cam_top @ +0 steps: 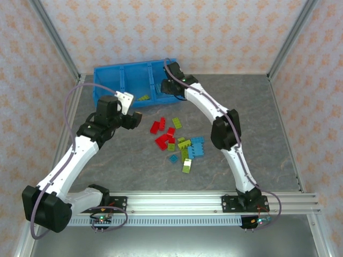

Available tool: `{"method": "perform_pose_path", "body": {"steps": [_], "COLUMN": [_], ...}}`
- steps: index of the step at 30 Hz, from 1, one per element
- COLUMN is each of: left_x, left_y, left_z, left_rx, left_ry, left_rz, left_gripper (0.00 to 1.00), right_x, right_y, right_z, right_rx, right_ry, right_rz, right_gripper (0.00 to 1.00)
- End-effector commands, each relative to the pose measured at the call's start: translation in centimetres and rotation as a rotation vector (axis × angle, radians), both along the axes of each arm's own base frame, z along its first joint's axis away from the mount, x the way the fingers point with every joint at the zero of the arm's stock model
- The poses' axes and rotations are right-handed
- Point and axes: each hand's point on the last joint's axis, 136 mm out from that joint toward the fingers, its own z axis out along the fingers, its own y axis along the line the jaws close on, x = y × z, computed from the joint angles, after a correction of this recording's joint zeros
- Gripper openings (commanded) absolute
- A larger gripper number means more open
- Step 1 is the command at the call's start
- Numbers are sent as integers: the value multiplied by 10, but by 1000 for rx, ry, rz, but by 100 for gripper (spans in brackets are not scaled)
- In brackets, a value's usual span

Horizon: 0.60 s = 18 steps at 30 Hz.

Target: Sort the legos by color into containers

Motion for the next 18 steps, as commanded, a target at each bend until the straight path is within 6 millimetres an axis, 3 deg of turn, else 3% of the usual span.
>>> {"method": "perform_pose_path", "body": {"steps": [1, 5, 9, 11, 14, 18], "left_x": [7, 5, -6, -7, -2, 11], "left_y": [-6, -27, -54, -67, -80, -88], "left_z": [2, -22, -73, -98, -132, -160], "left_rx": [-77, -144, -126, -131, -117, -59], "left_ry": [55, 271, 481, 536, 593, 622], "left_rz": [25, 54, 63, 40, 14, 15], "left_gripper": [82, 81, 75, 71, 68, 68], "right_x": [-55, -121, -174, -190, -198, -201], "right_y": [-18, -49, -90, -111, -141, -146], "right_z": [85, 102, 106, 104, 97, 96], "right_rx": [51, 82, 86, 66, -1, -32], "right_ry": [-23, 11, -8, -32, -86, -80], "right_rz": [88, 129, 95, 53, -31, -35], "right_gripper": [46, 54, 68, 73, 86, 91]}}
